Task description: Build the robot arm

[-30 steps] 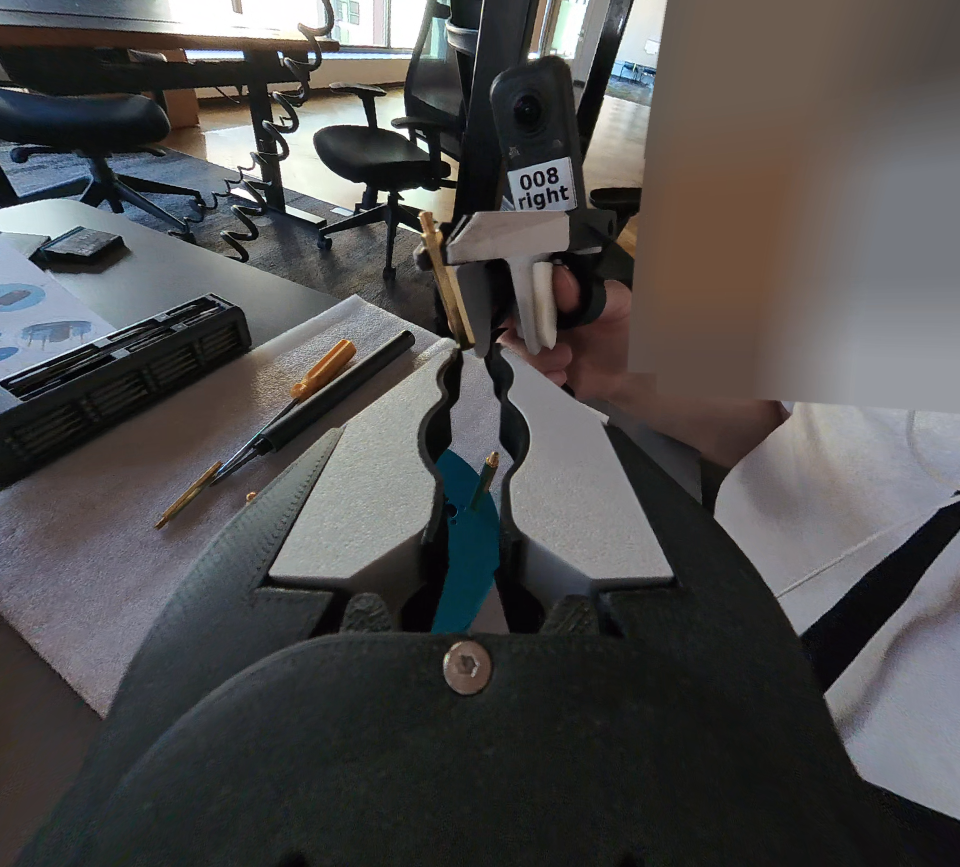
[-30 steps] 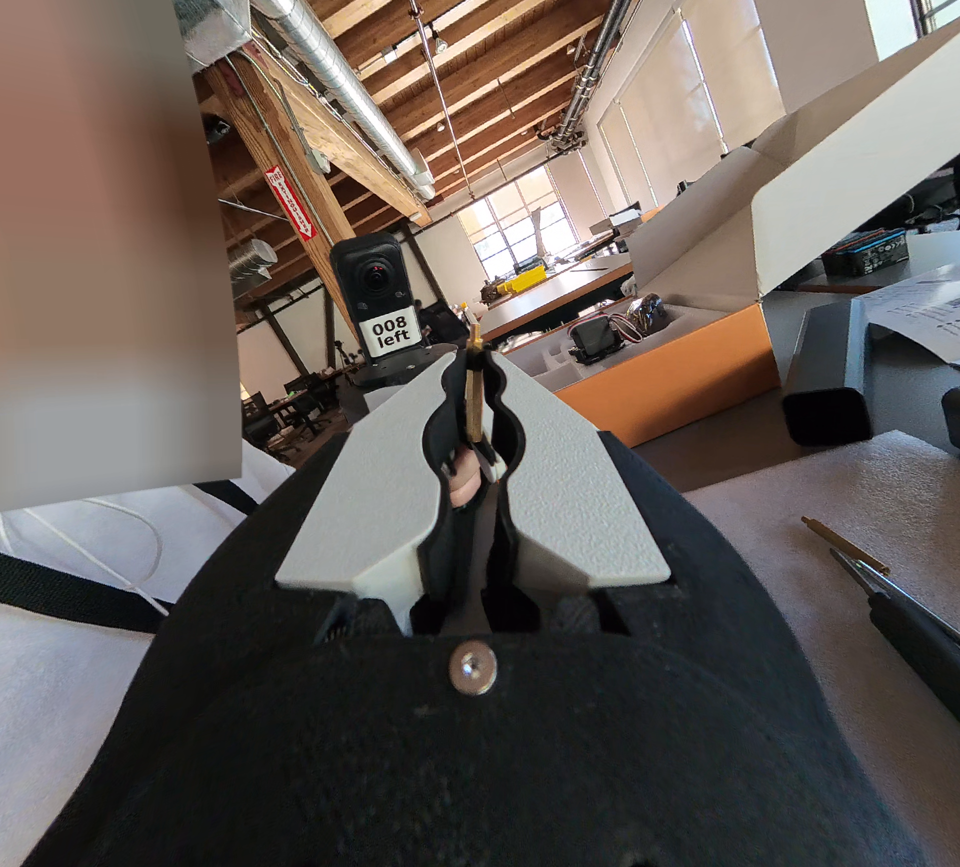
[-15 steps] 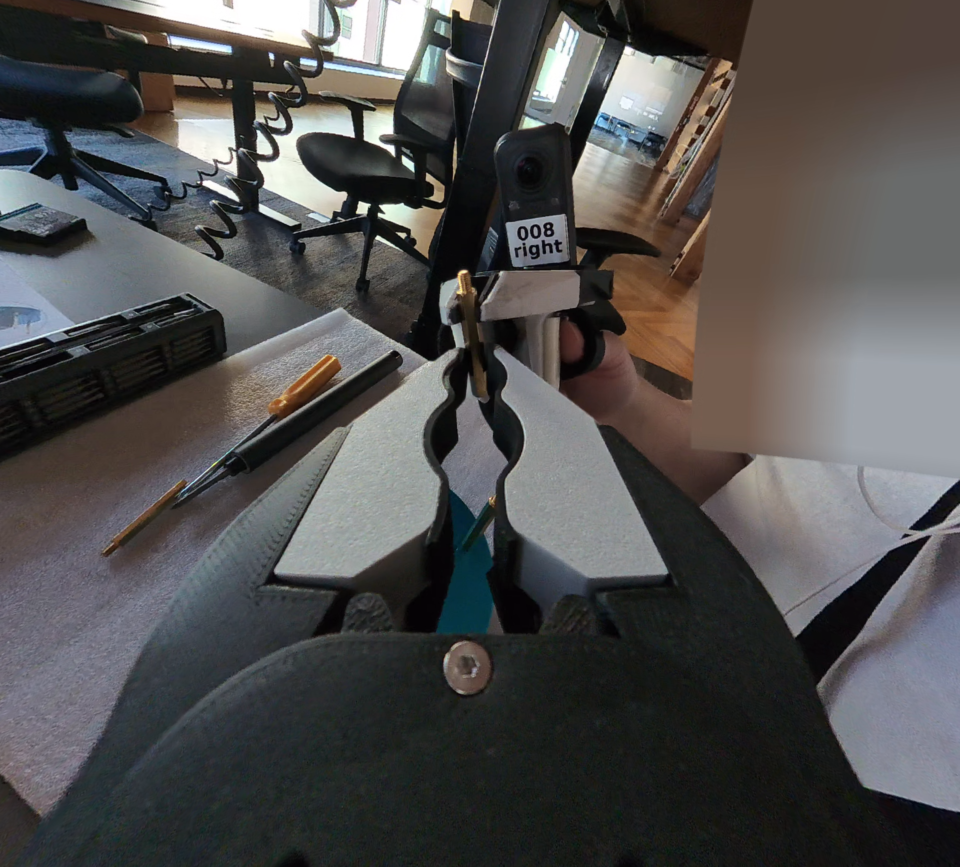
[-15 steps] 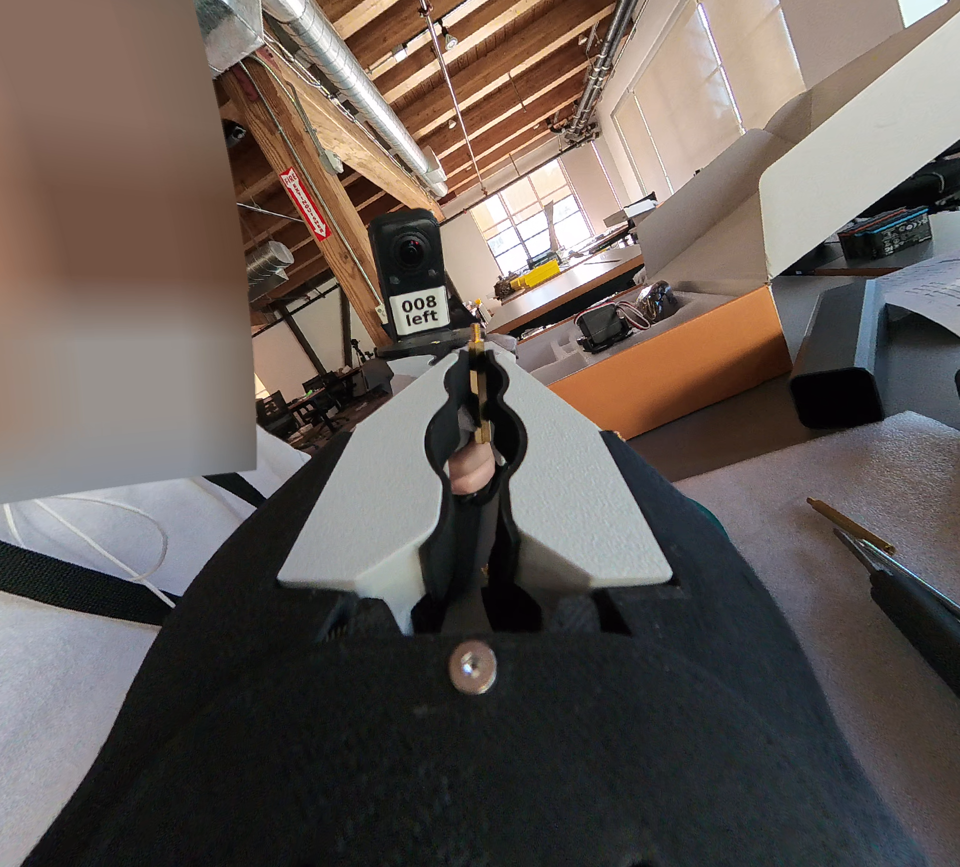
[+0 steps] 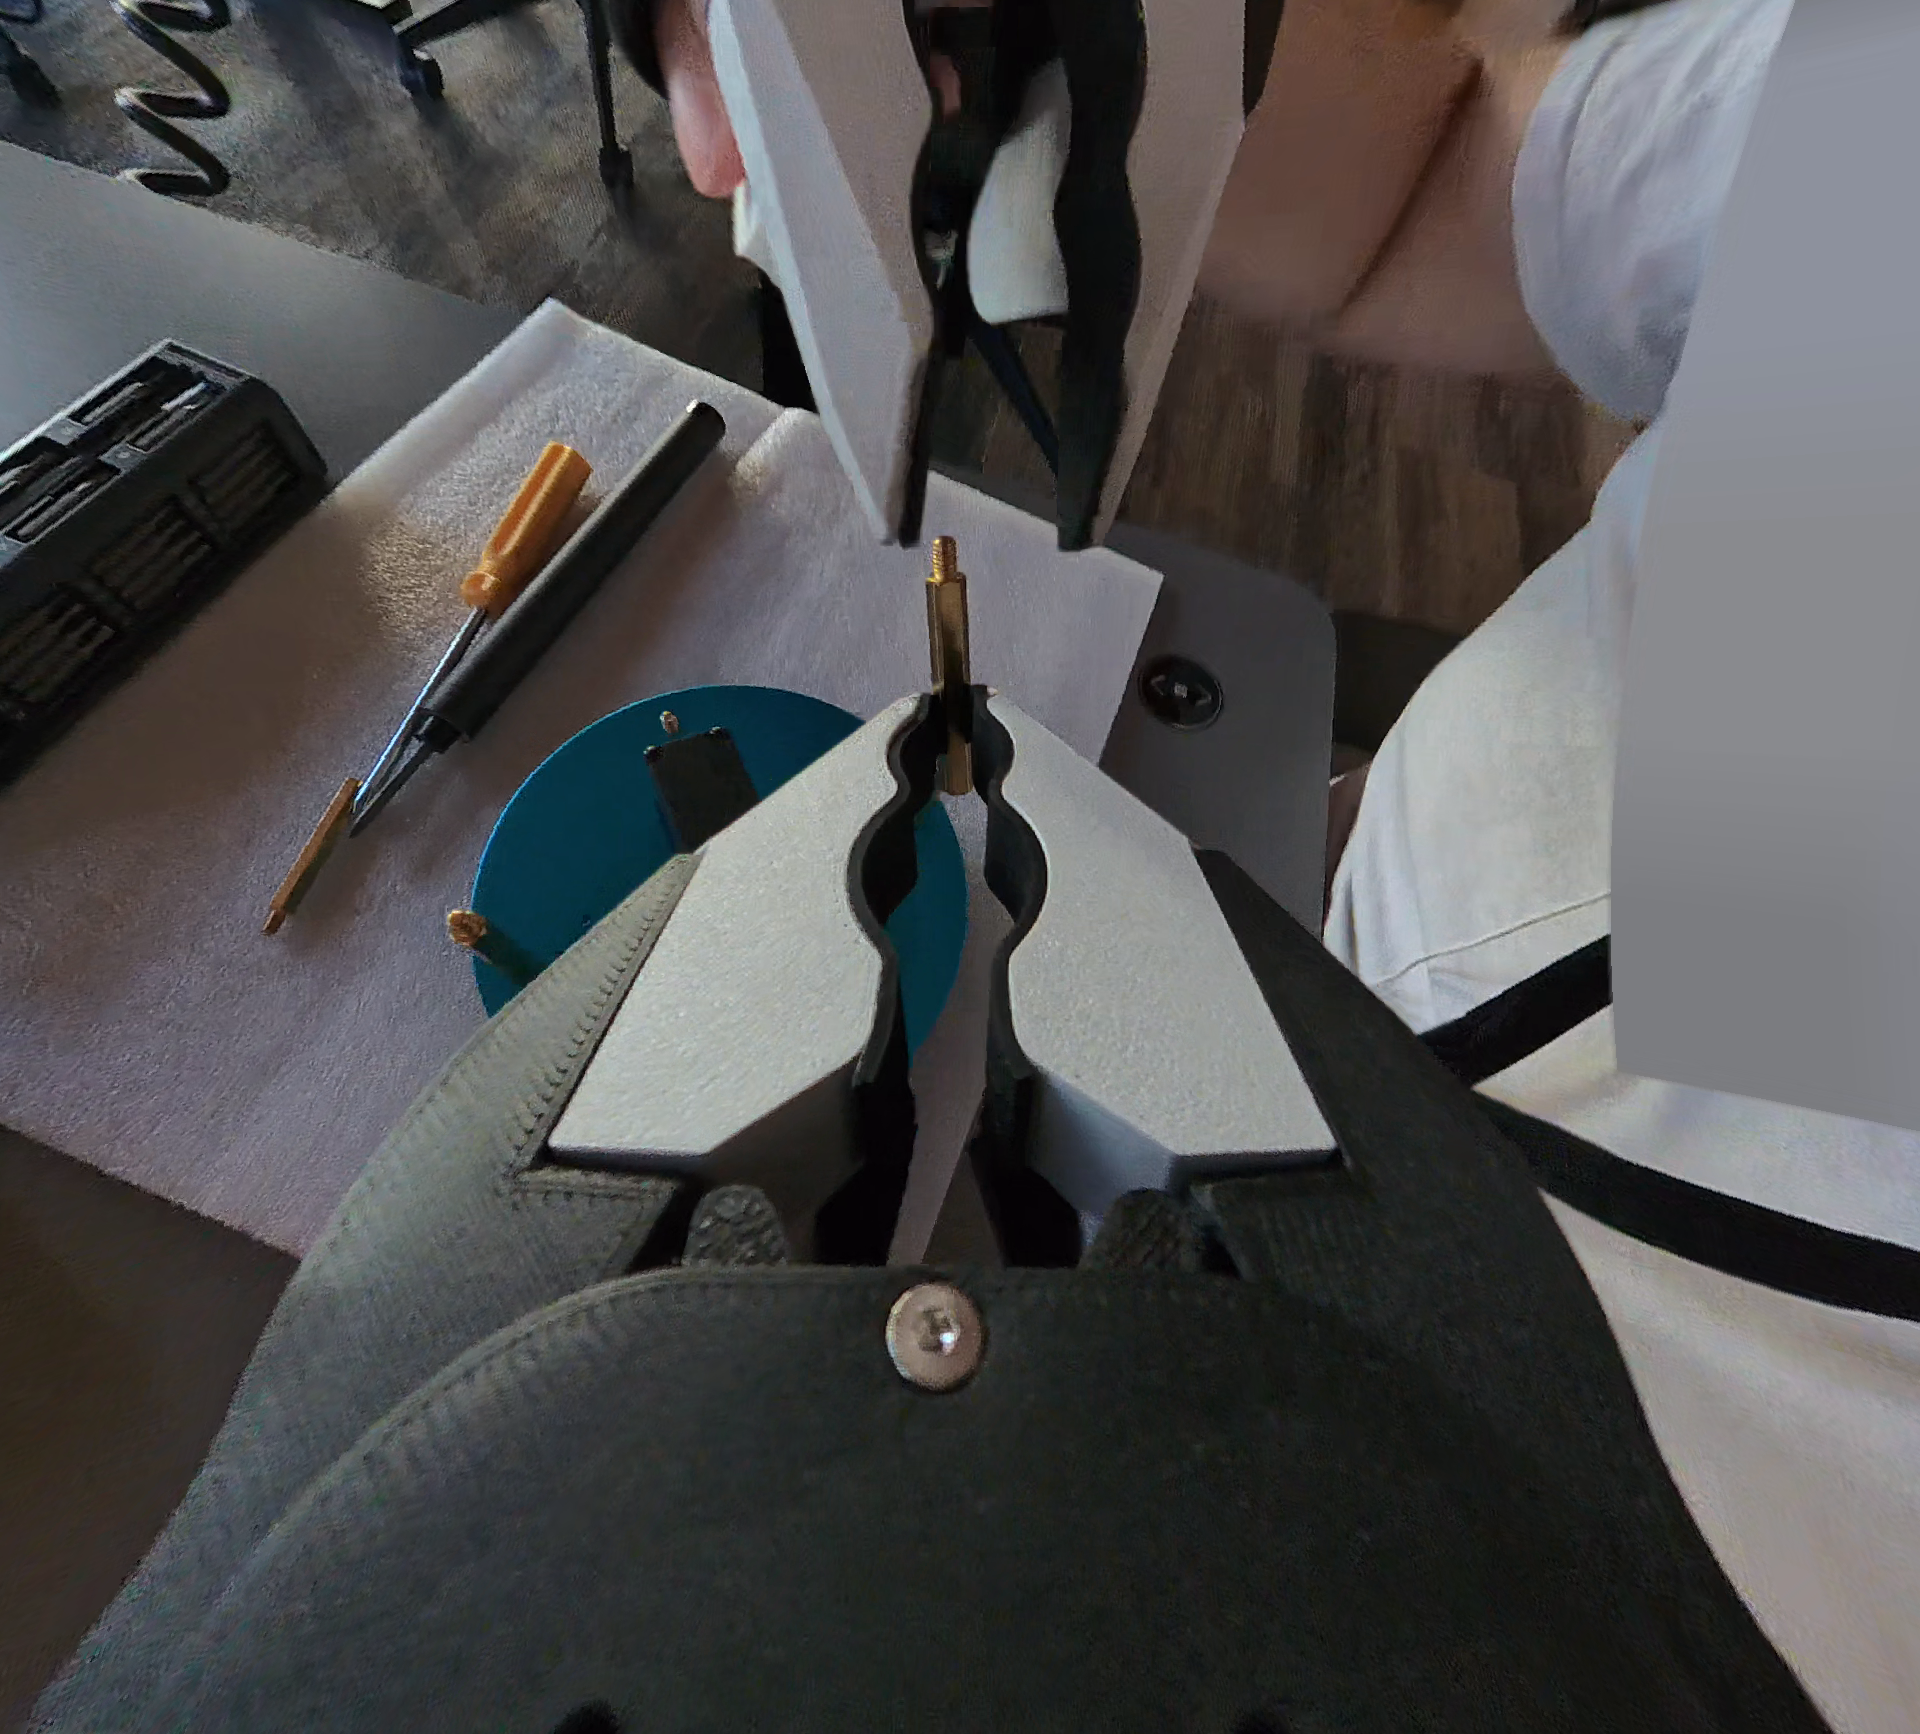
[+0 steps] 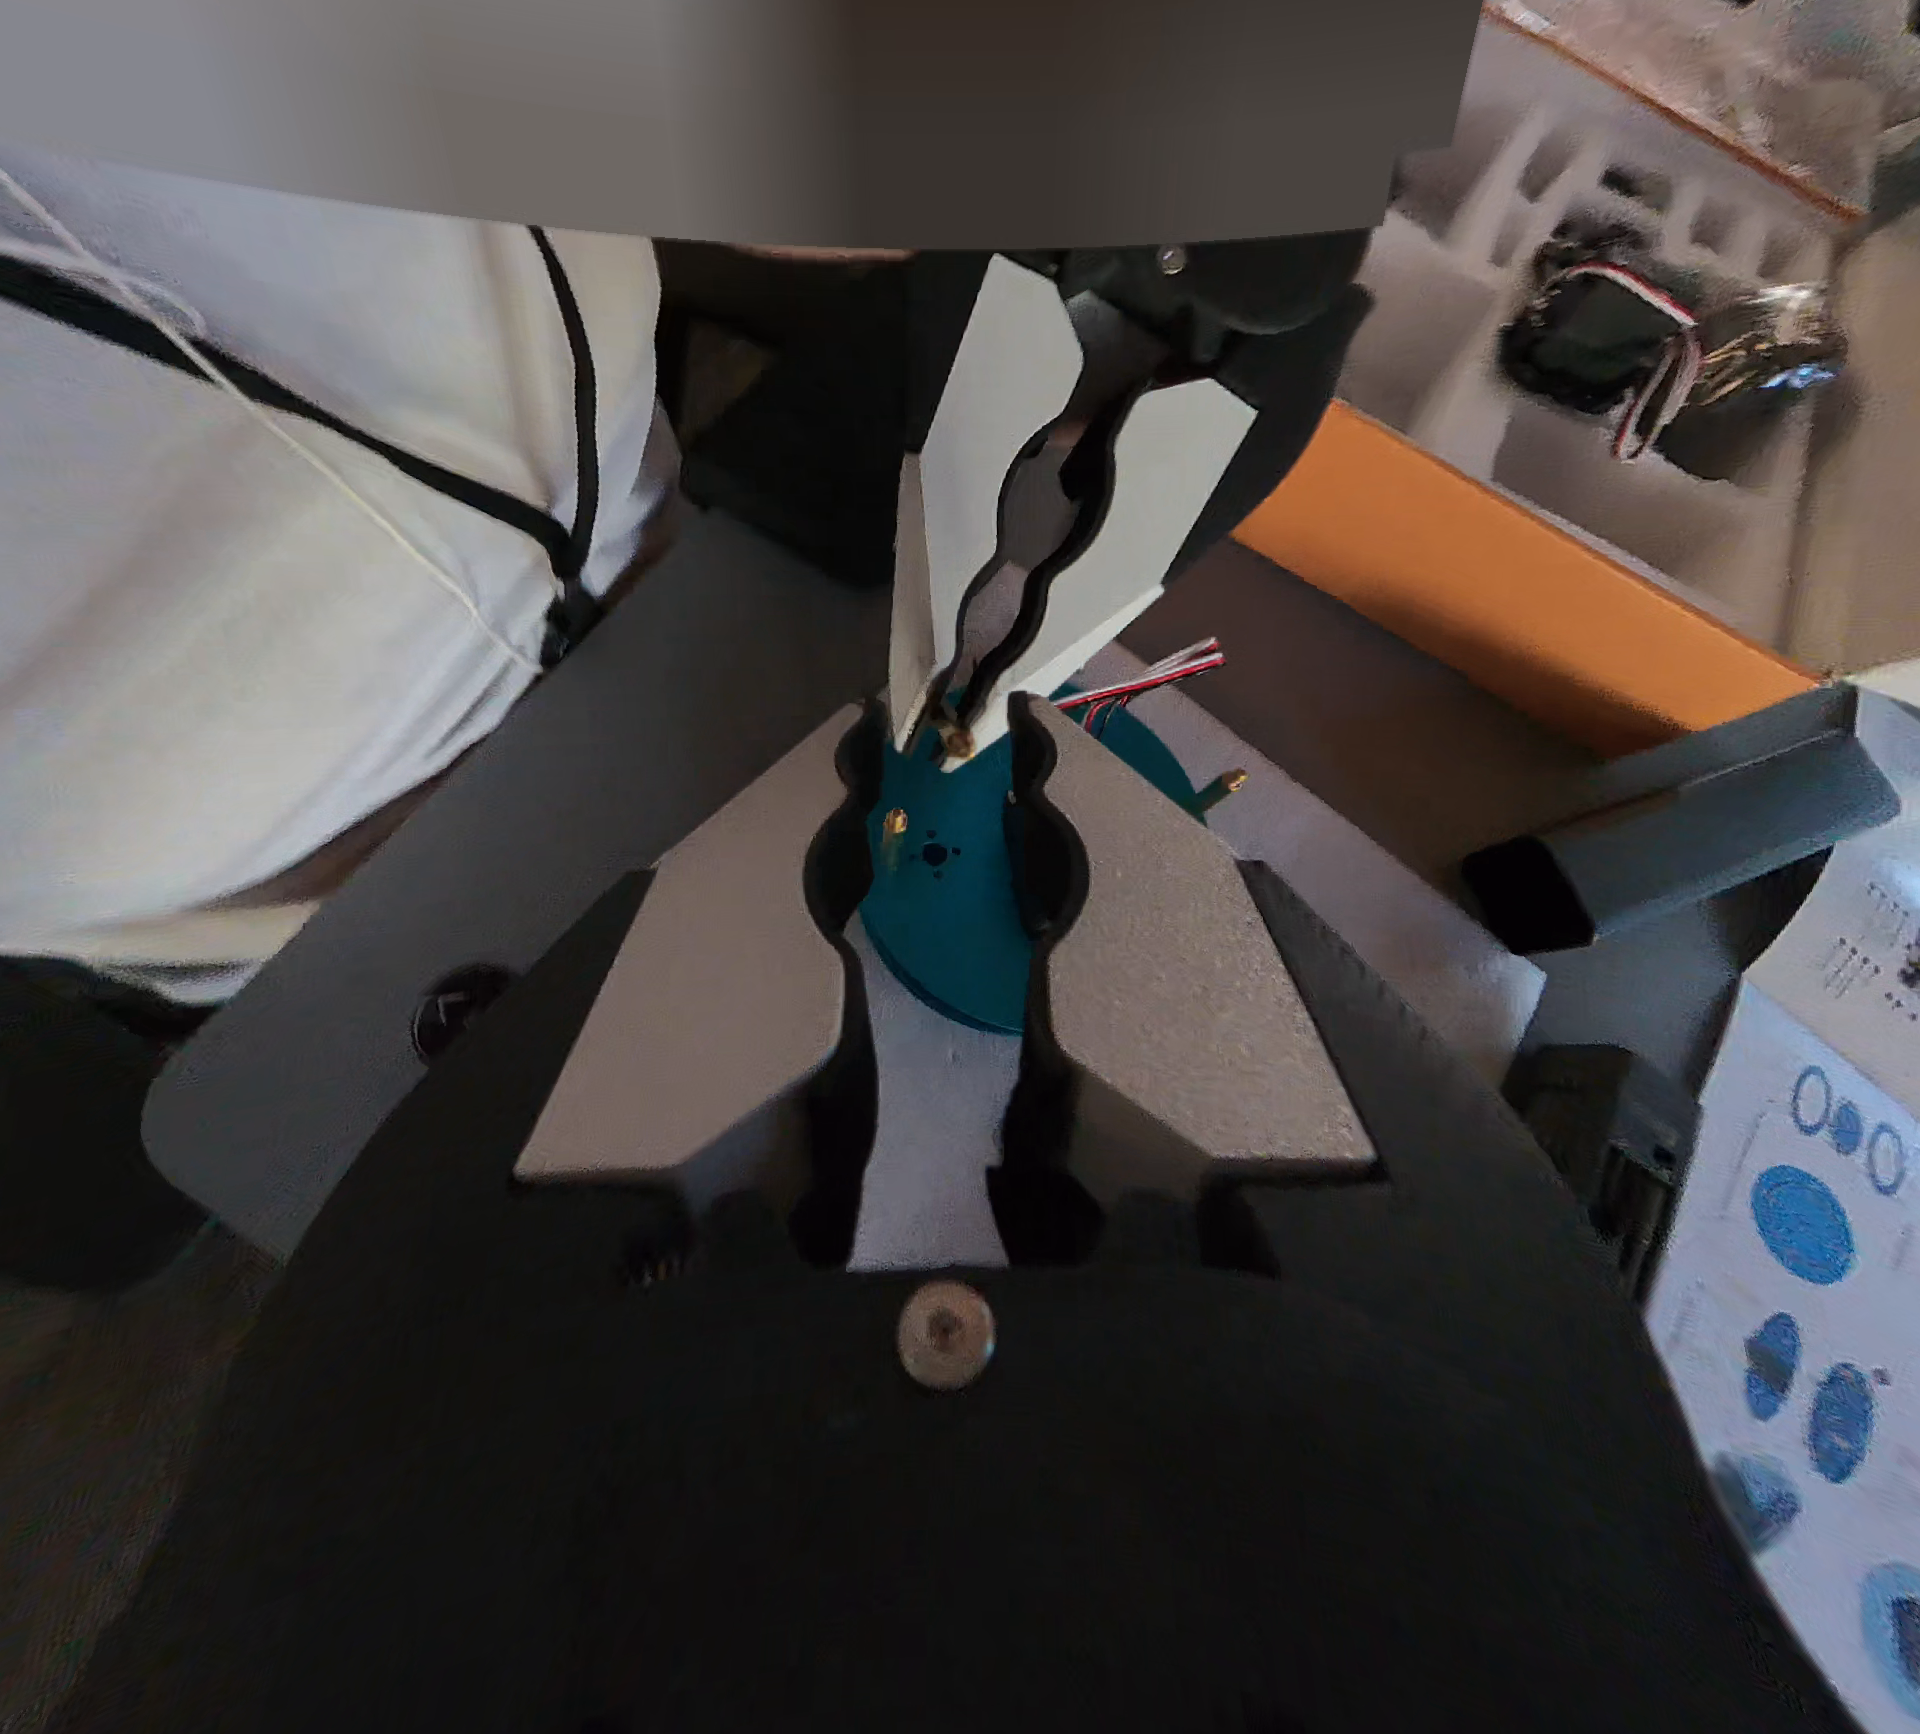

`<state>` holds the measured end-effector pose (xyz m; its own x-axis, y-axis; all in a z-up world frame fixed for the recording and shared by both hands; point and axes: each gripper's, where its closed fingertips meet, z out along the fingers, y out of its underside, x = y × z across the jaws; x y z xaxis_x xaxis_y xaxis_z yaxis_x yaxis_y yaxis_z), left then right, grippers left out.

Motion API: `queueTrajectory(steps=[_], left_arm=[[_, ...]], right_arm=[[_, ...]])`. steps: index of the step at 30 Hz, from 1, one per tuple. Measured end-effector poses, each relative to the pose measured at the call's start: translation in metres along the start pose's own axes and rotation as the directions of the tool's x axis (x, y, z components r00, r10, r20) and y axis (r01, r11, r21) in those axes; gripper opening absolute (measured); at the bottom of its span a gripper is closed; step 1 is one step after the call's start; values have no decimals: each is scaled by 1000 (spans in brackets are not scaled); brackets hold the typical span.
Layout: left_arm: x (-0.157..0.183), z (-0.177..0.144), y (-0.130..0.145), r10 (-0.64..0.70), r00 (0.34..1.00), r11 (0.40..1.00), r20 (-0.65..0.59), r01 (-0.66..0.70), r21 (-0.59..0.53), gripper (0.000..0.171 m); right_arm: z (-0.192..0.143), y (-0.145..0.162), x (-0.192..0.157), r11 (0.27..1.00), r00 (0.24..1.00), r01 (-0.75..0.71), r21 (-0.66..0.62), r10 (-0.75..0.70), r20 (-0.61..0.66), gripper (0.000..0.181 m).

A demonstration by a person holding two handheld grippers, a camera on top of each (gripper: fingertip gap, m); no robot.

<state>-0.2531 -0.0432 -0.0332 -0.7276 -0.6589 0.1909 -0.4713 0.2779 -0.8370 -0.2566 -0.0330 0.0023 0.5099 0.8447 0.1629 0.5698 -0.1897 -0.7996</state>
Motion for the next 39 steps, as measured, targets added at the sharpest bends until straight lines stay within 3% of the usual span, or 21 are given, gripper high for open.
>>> queueTrajectory(steps=[5, 7, 13, 15, 16, 18, 24, 30, 39], left_arm=[[11, 1, 0, 25, 999, 999, -23, -25, -28, 4], [15, -1, -1, 34, 999, 999, -20, -34, -23, 5], [17, -9, -6, 72, 997, 996, 42, -74, 45, 5], [5, -21, -7, 63, 990, 994, 129, -74, 83, 32], [0, -28, -5, 48, 986, 993, 158, -65, 101, 33], [-5, -39, 1, -10, 984, 989, 179, -17, 147, 27], [-9, -51, 33, -151, 965, 973, 213, 107, 202, 25], [-5, -58, 58, -186, 950, 972, 252, 140, 189, 25], [0, -63, 56, -201, 953, 962, 227, 148, 228, 24]], right_arm=[[15, 10, -9, 982, 996, 67, -179, -55, 67, 13], [18, 4, -13, 986, 997, 41, -162, -30, 73, 5], [13, 2, -13, 989, 1000, 28, -148, -28, 0, 4], [0, 10, 3, 979, 997, 29, -202, -44, -69, 4], [-6, 20, 13, 968, 996, 9, -251, -32, -89, 4], [-11, 45, 26, 920, 996, -25, -392, -9, -85, 4], [4, 90, 38, 713, 995, 97, -695, -70, 67, 5], [16, 94, 39, 680, 991, 116, -724, -32, 128, 5], [20, 101, 38, 641, 989, 93, -762, 27, 143, 6]])
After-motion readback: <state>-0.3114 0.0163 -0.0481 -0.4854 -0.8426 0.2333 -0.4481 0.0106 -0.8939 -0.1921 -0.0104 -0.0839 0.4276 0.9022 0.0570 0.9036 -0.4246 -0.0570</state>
